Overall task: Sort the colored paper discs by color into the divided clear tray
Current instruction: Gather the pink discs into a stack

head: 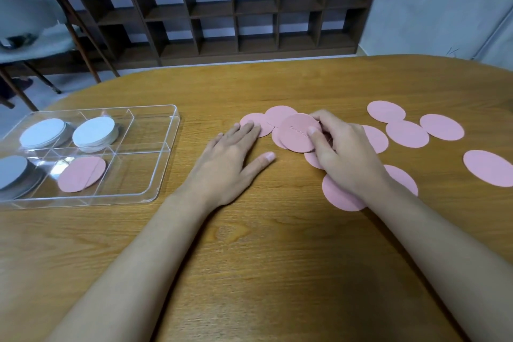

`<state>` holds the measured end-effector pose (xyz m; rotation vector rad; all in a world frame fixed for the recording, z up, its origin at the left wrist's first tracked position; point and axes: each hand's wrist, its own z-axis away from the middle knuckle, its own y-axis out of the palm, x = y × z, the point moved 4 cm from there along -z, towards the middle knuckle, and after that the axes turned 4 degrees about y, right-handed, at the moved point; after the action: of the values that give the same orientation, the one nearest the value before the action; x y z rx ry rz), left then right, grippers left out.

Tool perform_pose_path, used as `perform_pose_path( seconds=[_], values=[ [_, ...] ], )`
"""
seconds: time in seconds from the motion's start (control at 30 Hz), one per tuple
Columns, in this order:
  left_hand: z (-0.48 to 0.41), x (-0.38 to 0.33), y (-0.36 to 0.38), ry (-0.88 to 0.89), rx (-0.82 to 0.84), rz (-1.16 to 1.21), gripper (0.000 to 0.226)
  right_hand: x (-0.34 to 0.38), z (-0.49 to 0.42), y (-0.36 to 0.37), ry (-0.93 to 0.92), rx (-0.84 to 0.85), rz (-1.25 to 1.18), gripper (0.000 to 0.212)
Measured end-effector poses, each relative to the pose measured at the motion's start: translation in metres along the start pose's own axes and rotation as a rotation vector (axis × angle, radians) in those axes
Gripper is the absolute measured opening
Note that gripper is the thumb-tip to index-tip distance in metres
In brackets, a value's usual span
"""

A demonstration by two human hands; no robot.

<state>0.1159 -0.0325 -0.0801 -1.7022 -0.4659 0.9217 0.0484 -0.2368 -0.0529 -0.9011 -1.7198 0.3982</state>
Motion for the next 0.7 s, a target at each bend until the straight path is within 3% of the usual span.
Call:
perform_pose_path(
  seconds=[0.33,0.57,0.7],
  values=[
    [0.003,0.003,-0.02,-0.021,-0.276,0.143,0.039,0.001,0.001,0.0,0.012,0.007,0.009,0.019],
    [0.003,0.004,-0.024,-0.092,-0.361,0.363,0.056,0.0,0.001,0.0,0.032,-0.003,-0.015,0.023],
    [0.002,0.009,-0.025,-0.152,-0.394,0.377,0.045,-0.001,0.0,0.0,0.047,0.005,-0.005,0.026]
  ],
)
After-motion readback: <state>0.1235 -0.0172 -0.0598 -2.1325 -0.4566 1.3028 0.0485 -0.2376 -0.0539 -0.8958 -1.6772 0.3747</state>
